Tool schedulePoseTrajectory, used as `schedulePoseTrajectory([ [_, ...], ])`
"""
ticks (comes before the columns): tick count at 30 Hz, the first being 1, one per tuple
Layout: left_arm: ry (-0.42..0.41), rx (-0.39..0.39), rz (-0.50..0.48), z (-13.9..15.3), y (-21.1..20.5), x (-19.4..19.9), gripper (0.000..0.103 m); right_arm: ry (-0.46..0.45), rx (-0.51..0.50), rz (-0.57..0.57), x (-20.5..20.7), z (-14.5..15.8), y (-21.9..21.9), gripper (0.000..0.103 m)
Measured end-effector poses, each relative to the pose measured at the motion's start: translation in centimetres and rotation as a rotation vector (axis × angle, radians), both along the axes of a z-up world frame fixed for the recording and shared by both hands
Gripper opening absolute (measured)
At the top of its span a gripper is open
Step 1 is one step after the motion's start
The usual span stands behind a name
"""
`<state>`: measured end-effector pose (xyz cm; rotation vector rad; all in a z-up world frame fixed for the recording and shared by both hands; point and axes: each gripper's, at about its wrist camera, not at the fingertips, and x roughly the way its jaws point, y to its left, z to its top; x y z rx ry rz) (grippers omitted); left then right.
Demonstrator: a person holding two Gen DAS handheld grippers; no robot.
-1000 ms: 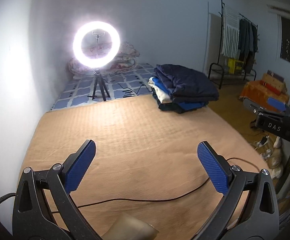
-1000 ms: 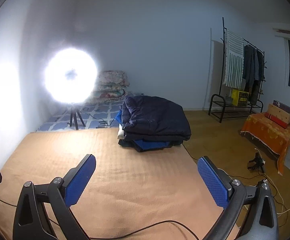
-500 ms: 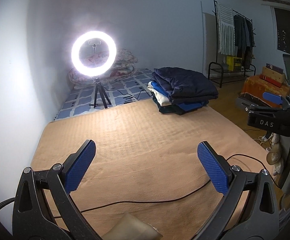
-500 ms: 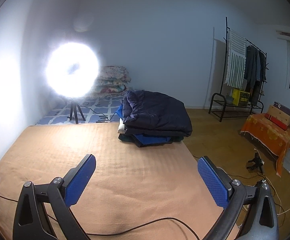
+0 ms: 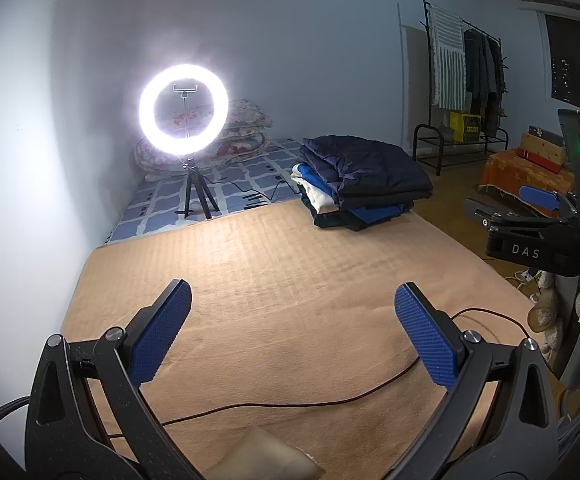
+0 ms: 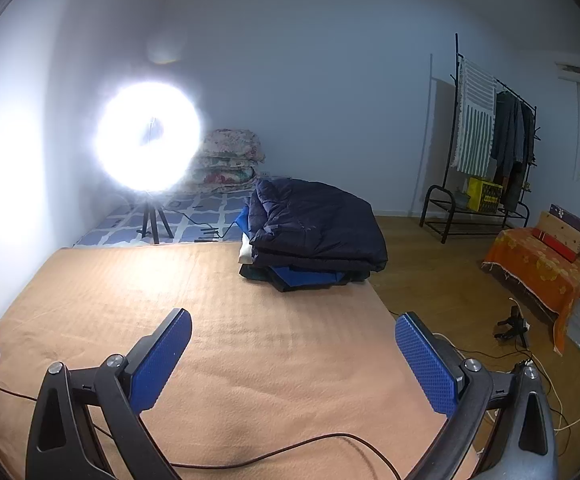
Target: Fold large clothes
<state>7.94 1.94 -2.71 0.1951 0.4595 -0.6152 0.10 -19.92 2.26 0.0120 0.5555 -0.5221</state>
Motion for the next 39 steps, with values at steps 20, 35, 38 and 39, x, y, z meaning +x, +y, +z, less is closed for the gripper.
schedulePoseTrajectory([
  [20,-0.011,-0.004,-0.013,0.43,-0.21,-0.44,0.103,0.004,0.006,-0.007,-0.30,-0.22,0.47,0.103],
  [35,-0.014,-0.001,-0.014,0.39,-0.21,-0.53,0.103,0.006,0.004,-0.011,-0.25,-0.39,0.57,0.103],
  [38,-0.011,0.004,-0.017,0.48,-0.21,-0.53,0.103,0.007,0.004,-0.012,-0.28,-0.38,0.57,0.103],
  [39,-0.010,0.004,-0.016,0.51,-0.17,-0.52,0.103,0.006,0.005,-0.012,-0.27,-0.38,0.56,0.103],
])
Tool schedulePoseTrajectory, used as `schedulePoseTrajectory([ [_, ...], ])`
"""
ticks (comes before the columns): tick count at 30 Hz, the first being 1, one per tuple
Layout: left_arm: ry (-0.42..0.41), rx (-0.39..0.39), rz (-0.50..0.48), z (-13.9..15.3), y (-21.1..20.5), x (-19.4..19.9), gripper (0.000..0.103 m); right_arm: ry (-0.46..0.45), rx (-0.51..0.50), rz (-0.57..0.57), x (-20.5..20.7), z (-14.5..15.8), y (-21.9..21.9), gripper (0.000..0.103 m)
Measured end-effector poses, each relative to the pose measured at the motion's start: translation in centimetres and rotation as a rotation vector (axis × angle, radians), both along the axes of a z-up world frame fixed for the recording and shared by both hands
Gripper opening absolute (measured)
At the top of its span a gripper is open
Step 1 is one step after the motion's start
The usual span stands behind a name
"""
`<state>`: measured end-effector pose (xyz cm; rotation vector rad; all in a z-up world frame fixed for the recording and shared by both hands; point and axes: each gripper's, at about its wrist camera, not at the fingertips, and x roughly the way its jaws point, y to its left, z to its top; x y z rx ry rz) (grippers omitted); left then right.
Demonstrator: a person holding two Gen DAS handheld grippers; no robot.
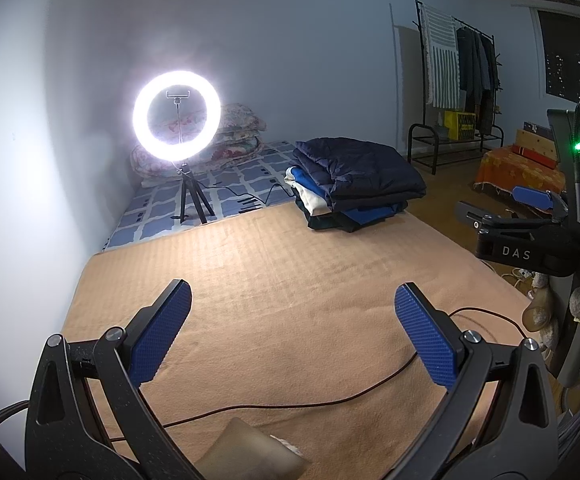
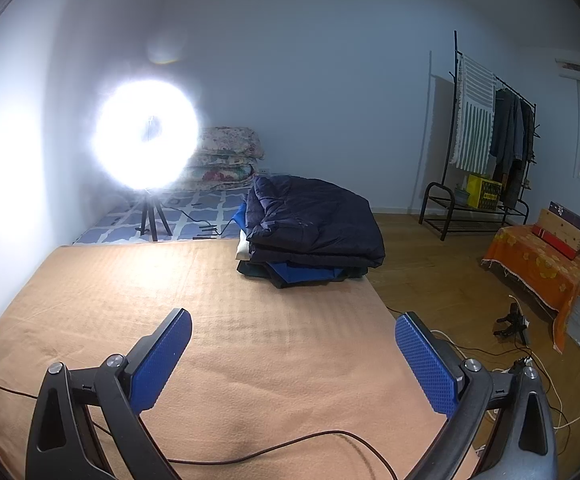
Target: Fold large clothes
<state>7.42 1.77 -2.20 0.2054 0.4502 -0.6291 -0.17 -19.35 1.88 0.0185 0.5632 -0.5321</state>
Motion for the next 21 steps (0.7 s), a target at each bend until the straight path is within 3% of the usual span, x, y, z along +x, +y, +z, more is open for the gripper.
schedulePoseTrajectory([
  [15,0.017,-0.010,0.004,-0.06,0.15,0.15,0.103,0.004,-0.008,-0.001,-0.06,0.01,0.18,0.103],
  [21,-0.038,-0.017,0.032,0.36,0.40,-0.42,0.103,0.005,-0.007,-0.002,-0.05,0.00,0.14,0.103],
])
